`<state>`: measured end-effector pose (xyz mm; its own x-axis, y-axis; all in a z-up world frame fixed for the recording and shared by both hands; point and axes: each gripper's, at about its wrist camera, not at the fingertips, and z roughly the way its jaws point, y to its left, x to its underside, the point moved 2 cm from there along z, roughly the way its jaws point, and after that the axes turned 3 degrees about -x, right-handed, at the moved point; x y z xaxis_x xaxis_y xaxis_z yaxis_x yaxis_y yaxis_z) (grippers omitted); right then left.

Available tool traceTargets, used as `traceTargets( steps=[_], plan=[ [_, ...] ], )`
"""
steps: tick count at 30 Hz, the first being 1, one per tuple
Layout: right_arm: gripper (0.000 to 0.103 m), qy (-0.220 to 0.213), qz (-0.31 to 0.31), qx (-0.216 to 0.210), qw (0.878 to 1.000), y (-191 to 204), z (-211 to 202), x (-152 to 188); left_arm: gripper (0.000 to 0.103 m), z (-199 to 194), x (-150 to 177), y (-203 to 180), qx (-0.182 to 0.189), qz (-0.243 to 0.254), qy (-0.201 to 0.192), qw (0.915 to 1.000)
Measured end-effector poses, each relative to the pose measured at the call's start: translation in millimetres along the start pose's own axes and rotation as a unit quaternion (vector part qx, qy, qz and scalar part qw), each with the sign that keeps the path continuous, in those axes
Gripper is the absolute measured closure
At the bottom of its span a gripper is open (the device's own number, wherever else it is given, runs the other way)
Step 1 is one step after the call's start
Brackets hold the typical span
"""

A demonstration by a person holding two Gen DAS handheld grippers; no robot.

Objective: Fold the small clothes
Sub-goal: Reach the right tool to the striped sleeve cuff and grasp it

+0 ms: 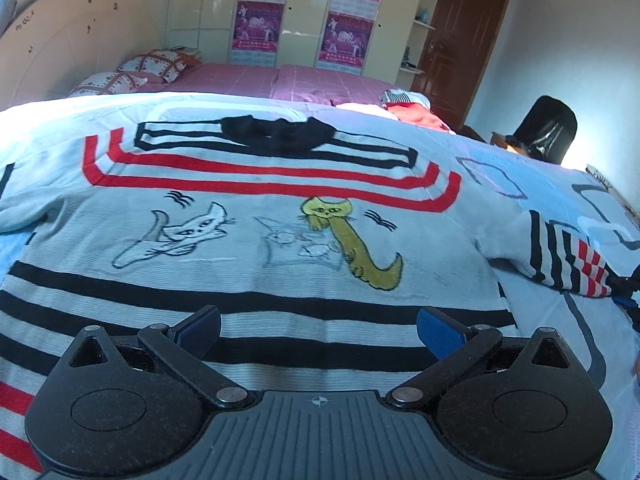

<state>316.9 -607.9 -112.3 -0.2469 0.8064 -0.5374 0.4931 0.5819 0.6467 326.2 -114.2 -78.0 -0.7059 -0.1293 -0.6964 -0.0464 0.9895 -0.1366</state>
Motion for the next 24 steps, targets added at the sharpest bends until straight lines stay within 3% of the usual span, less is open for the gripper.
traceTargets(
  steps=[5,7,10,12,15,20,22,24],
  plan=[
    [0.066,-0.005,0.086,-0.036,0.996,-21.3,-0.8,-9.8,0.000,4.7,1.4,-10.9,0.007,0.007,0.012,0.9999],
    [0.051,0.003,0.106,-0.047,0.993,-20.7,3.2,-17.5,0.000,6.9,1.3,-13.6,0.010,0.010,0.017,0.9998],
    [0.046,0.016,0.134,-0.057,0.989,-18.7,7.9,-23.8,0.000,10.3,1.7,-18.8,0.012,0.012,0.023,0.9996],
    [0.052,0.019,0.132,-0.044,0.990,-18.2,12.0,-27.5,0.000,12.9,1.9,-23.3,0.017,0.011,0.027,0.9994],
    [0.095,0.030,0.101,-0.004,0.994,-21.3,13.1,-30.2,0.000,13.0,0.7,-30.7,0.024,0.015,0.027,0.9992],
    [0.098,0.034,0.048,-0.031,0.998,-35.0,4.3,-23.0,0.000,9.8,-3.9,-26.9,0.021,0.012,0.019,0.9995],
    [0.089,0.036,0.053,-0.035,0.997,-32.2,7.7,-27.6,0.000,11.4,-5.2,-20.5,0.013,0.010,0.021,0.9996],
    [0.090,0.033,0.039,-0.040,0.998,-27.2,14.4,-30.4,0.000,10.8,-6.2,-13.2,0.004,0.005,0.019,0.9998]
  ],
)
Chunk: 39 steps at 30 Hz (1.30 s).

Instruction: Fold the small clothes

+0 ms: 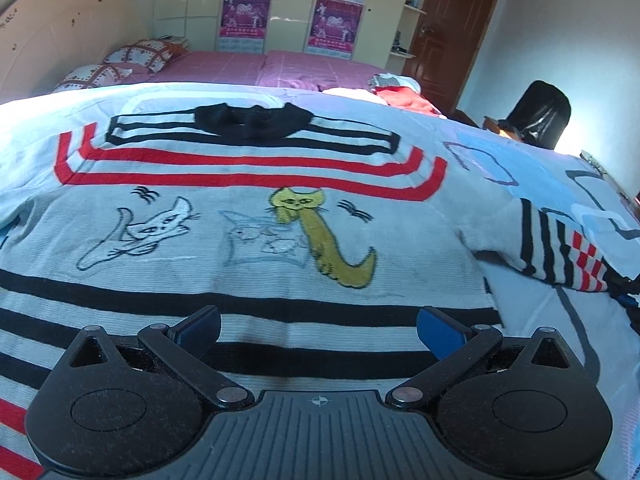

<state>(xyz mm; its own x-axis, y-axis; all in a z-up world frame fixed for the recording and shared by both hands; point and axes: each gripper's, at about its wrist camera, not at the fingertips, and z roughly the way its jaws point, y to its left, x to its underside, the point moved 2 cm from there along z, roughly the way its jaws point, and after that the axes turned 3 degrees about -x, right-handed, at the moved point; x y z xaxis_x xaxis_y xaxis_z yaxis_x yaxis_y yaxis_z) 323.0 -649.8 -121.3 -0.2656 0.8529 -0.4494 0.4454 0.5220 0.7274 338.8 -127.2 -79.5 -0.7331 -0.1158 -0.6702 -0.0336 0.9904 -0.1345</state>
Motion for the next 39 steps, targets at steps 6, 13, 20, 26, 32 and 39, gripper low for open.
traceTargets(
  steps=[6,13,20,26,32,39],
  plan=[
    [0.095,-0.011,-0.073,0.032,0.997,19.6,4.4,1.2,0.000,-13.3,-3.8,29.1,-0.025,-0.019,-0.016,0.9994],
    [0.095,-0.017,-0.197,-0.036,0.980,108.7,-9.8,43.9,0.000,-30.3,-10.4,89.9,-0.063,-0.069,-0.038,0.9948],
    [0.095,0.046,-0.338,-0.136,0.930,232.0,-2.5,147.3,0.000,-38.2,-9.3,154.6,-0.080,-0.101,-0.056,0.9901],
    [0.095,0.110,-0.402,-0.162,0.894,288.0,14.1,246.1,0.000,-46.9,1.8,218.6,-0.086,-0.137,-0.055,0.9853],
    [0.095,0.161,-0.432,-0.172,0.871,317.4,15.4,310.5,0.000,-58.8,9.3,274.2,-0.099,-0.145,-0.059,0.9828],
    [0.049,0.172,-0.506,-0.166,0.829,316.3,-6.4,355.5,0.000,-41.0,-9.9,284.9,0.000,-0.174,-0.065,0.9826]
  ],
)
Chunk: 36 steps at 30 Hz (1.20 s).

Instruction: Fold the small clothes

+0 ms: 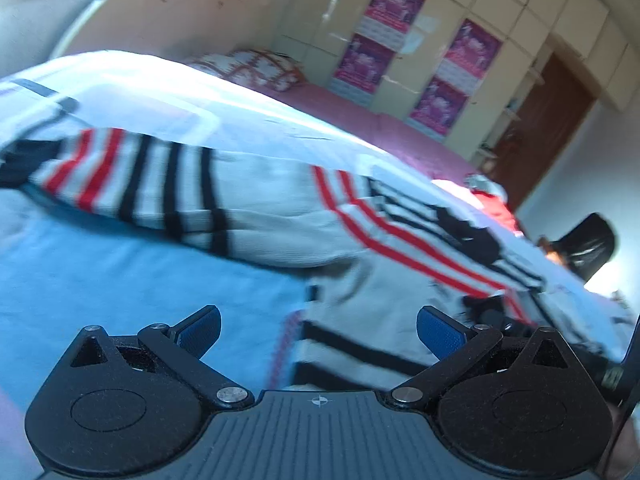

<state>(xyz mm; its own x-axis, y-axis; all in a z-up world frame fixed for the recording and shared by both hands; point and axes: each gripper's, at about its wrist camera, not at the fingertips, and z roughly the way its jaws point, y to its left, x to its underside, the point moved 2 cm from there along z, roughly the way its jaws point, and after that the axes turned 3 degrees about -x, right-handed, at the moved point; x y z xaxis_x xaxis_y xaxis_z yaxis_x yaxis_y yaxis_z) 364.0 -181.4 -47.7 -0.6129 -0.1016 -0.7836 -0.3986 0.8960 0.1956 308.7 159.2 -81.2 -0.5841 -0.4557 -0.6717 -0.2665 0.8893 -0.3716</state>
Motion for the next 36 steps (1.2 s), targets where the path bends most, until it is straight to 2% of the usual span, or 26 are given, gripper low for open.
traceTargets(
  steps=[1,5,6,7,9,11,13,17,18,19,20,23,25,27,28,30,31,33,35,36],
  plan=[
    [0.049,-0.022,-0.006,0.004,1.000,-2.3,-17.4,2.1,0.000,6.6,-1.8,-7.9,0.033,-0.005,0.005,0.9994],
    [0.050,-0.041,0.027,0.023,0.999,-31.6,-69.7,11.1,0.001,50.1,-4.0,-52.1,0.139,-0.009,0.032,0.9898],
    [0.050,-0.041,0.041,0.032,0.998,-44.6,-78.7,11.9,0.015,65.3,-3.3,-62.8,0.158,-0.013,0.049,0.9862],
    [0.050,-0.040,0.053,0.039,0.997,-53.7,-88.3,14.1,0.036,82.4,-1.9,-74.0,0.183,-0.017,0.072,0.9803],
    [0.050,-0.046,0.073,0.058,0.995,-67.0,-101.6,18.1,0.042,112.8,1.7,-92.0,0.203,-0.023,0.109,0.9728],
    [0.050,-0.049,0.091,0.075,0.992,-83.9,-115.2,21.1,0.042,137.6,4.4,-108.6,0.210,-0.012,0.134,0.9685],
    [0.050,-0.052,0.110,0.090,0.988,-94.5,-115.8,27.4,0.042,155.9,5.4,-122.0,0.191,0.010,0.142,0.9712],
    [0.050,-0.060,0.134,0.100,0.984,-111.7,-122.9,33.8,0.042,177.5,5.9,-144.2,0.192,0.039,0.145,0.9699],
    [0.050,-0.060,0.140,0.103,0.983,-114.6,-122.7,34.9,0.055,181.5,6.5,-149.9,0.198,0.048,0.146,0.9682],
    [0.050,-0.061,0.146,0.105,0.982,-118.6,-123.9,36.7,0.091,186.4,7.4,-154.9,0.203,0.057,0.149,0.9660],
    [0.050,-0.060,0.154,0.106,0.981,-122.6,-125.2,38.2,0.099,192.4,9.7,-161.3,0.209,0.067,0.154,0.9635],
    [0.050,-0.061,0.164,0.108,0.979,-128.3,-124.1,37.7,0.099,182.7,3.5,-172.6,0.217,0.097,0.110,0.9651],
    [0.050,-0.065,0.161,0.107,0.979,-130.5,-125.5,34.1,0.099,161.9,-15.7,-167.3,0.238,0.074,0.065,0.9662],
    [0.049,-0.073,0.170,0.101,0.978,-135.5,-126.2,31.5,0.099,148.3,-33.1,-152.4,0.221,0.075,0.038,0.9716],
    [0.049,-0.076,0.183,0.092,0.976,-139.1,-125.2,30.8,0.099,154.1,-37.2,-143.0,0.192,0.085,0.044,0.9768],
    [0.048,-0.078,0.230,0.061,0.968,-150.1,-118.6,32.3,0.100,182.6,-37.0,-117.2,0.132,0.070,0.100,0.9837],
    [0.048,-0.079,0.254,0.047,0.963,-154.9,-115.0,33.3,0.099,187.3,-37.1,-106.5,0.136,0.061,0.112,0.9825],
    [0.047,-0.083,0.302,0.012,0.950,-165.3,-107.2,36.2,0.099,185.7,-36.7,-107.8,0.146,0.078,0.118,0.9792],
    [0.045,-0.087,0.355,-0.016,0.931,-177.7,-97.6,40.5,0.099,186.1,-34.1,-111.0,0.147,0.083,0.127,0.9774],
    [0.045,-0.090,0.386,-0.038,0.918,-184.9,-91.0,43.0,0.099,188.7,-33.3,-111.0,0.149,0.076,0.131,0.9772]
  ],
)
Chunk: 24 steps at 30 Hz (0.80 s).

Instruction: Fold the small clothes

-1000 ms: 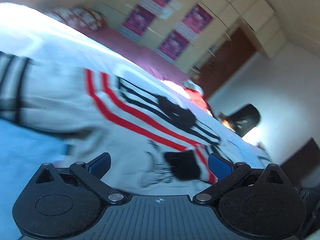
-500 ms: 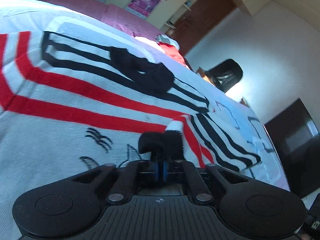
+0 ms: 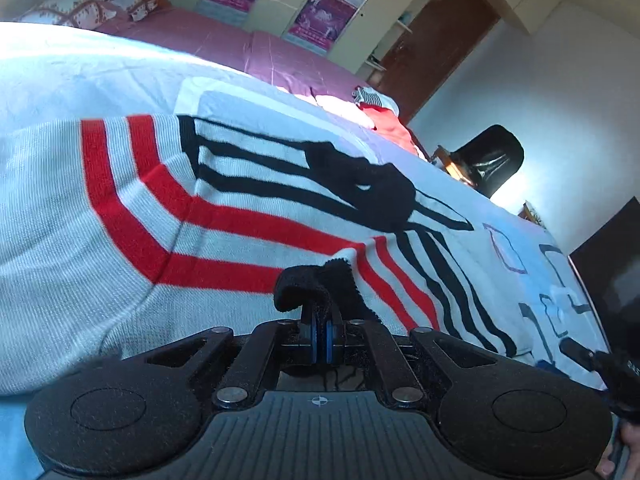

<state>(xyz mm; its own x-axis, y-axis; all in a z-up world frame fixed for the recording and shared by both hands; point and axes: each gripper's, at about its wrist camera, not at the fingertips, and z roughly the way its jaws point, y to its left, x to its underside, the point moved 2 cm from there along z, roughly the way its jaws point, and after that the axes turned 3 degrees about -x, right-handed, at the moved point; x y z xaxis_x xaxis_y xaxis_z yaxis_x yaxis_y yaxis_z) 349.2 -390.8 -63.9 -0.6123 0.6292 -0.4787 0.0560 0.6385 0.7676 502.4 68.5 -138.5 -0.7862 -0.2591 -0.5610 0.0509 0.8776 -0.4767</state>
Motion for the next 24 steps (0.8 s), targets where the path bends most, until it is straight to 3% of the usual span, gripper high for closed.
traceTargets(
  steps=[1,3,5,6,7,8,9,11,13,14,18,20,22,24],
  plan=[
    [0.045,0.002,0.040,-0.018,0.999,-9.5,7.2,-3.4,0.099,2.3,0.2,2.0,0.002,-0.008,0.001,1.0000],
    [0.046,-0.003,0.090,-0.016,0.996,-23.1,17.8,-8.1,0.099,5.8,0.1,9.3,0.012,-0.032,0.007,0.9994],
    [0.058,-0.012,0.119,-0.004,0.993,-34.7,27.4,-14.8,0.099,9.1,-1.7,15.9,0.021,-0.056,0.016,0.9981],
    [0.093,-0.011,0.120,0.012,0.993,-37.4,31.2,-18.1,0.099,2.9,4.7,17.9,0.030,-0.069,0.017,0.9970],
    [0.095,-0.004,0.108,0.036,0.993,-37.7,34.5,-21.8,0.099,-1.6,3.4,19.2,0.058,-0.090,0.013,0.9942],
    [0.096,-0.012,0.083,0.049,0.995,-32.5,32.2,-24.7,0.099,-5.4,1.9,20.8,0.089,-0.116,0.010,0.9892],
    [0.096,-0.020,0.058,0.042,0.997,-25.1,27.4,-26.9,0.099,-7.4,-0.5,20.1,0.094,-0.123,0.012,0.9878],
    [0.096,-0.027,0.009,0.043,0.999,-9.7,21.7,-25.7,0.099,-1.3,-1.6,19.3,0.048,-0.103,0.028,0.9931],
    [0.096,-0.006,-0.001,0.076,0.997,-11.3,34.0,-21.3,0.099,15.9,3.8,17.3,-0.003,-0.049,0.046,0.9977],
    [0.100,0.014,0.003,0.104,0.994,-18.5,45.3,-18.4,0.098,17.2,4.4,17.2,-0.001,-0.054,0.038,0.9978],
    [0.098,0.008,0.010,0.086,0.996,-23.8,47.0,-17.9,0.096,14.4,3.0,10.3,-0.021,-0.038,0.029,0.9986],
    [0.090,0.019,0.010,0.081,0.997,-20.6,44.0,-19.5,0.096,7.2,4.5,12.9,-0.014,-0.049,0.021,0.9985],
    [0.074,0.025,-0.019,0.080,0.996,-15.6,28.8,-20.9,0.083,-10.6,6.4,15.8,-0.035,-0.044,0.000,0.9984],
    [0.074,0.008,-0.082,0.081,0.993,-2.2,8.6,-20.4,0.077,-29.5,7.8,9.3,-0.064,-0.015,-0.027,0.9974]
  ],
)
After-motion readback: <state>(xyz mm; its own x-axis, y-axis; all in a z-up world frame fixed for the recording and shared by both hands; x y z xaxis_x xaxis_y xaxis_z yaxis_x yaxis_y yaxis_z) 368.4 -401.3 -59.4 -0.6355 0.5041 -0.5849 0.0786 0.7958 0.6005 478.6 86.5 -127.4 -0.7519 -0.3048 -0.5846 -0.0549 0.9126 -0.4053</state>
